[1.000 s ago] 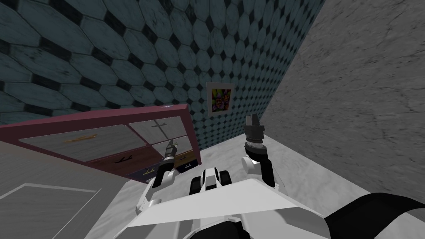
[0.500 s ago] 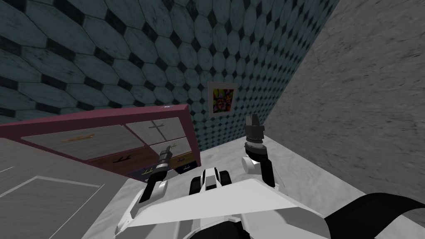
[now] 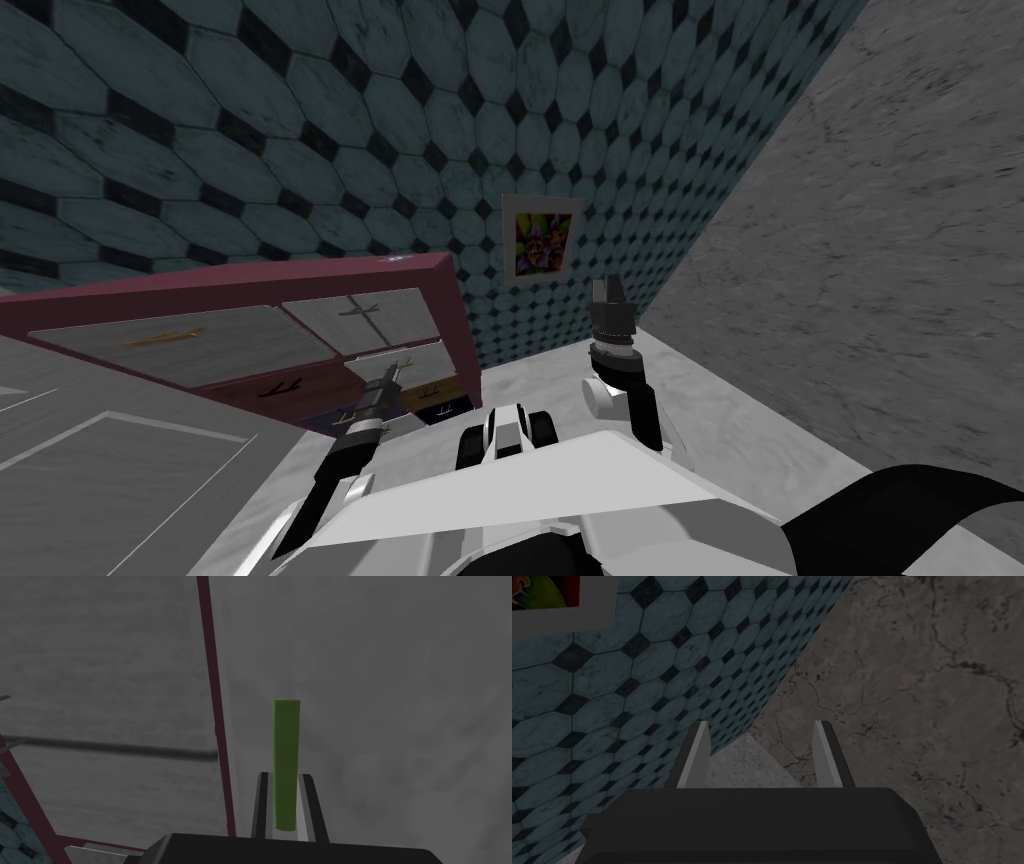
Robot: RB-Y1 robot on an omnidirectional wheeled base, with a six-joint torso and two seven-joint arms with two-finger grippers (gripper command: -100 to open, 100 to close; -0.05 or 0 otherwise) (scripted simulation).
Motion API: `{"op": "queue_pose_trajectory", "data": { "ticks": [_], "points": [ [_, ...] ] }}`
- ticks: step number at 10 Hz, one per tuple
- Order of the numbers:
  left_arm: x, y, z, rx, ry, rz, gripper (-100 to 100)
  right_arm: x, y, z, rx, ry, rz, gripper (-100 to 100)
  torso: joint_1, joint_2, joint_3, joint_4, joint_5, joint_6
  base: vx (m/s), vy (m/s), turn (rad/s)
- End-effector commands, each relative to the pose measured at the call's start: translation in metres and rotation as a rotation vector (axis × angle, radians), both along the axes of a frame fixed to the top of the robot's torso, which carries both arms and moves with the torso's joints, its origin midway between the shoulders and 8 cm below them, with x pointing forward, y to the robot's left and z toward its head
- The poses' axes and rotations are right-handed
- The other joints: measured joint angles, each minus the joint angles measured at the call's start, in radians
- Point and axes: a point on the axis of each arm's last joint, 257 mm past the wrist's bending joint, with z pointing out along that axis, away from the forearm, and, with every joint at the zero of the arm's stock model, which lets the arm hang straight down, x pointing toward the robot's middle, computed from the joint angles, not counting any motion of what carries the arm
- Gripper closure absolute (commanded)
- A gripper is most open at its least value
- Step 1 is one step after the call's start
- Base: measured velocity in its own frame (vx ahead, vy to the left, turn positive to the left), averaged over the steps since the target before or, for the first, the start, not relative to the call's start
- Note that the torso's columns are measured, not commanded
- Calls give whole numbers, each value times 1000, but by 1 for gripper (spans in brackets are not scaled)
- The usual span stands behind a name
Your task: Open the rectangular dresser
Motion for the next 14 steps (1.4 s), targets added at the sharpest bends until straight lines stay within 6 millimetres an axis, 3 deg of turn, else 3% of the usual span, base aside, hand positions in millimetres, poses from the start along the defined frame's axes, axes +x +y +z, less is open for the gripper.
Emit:
{"op": "queue_pose_trajectory", "data": {
  "ticks": [1,2,10,11,12,14],
  "points": [
    [-5,4,-1,-3,0,-5,100,0,0,0,0,0,0,0,1,1,1,0,1,3,19,-12,24],
    [4,-17,-1,-4,0,-14,100,0,0,0,0,0,0,0,2,2,1,0,2,2,-82,63,79],
    [42,-105,17,0,-13,-58,100,0,0,0,0,0,0,0,-3,4,2,4,-3,1,-120,88,29],
    [36,-93,7,-5,11,-48,100,0,0,0,0,0,0,0,-3,6,3,5,-4,0,-39,41,-16],
    [43,-120,4,-6,15,-68,100,0,0,0,0,0,0,0,-3,3,2,4,-3,-3,-79,51,155],
    [50,-145,6,-5,9,-89,100,0,0,0,0,0,0,0,3,4,2,2,1,0,-127,89,117]
  ]
}}
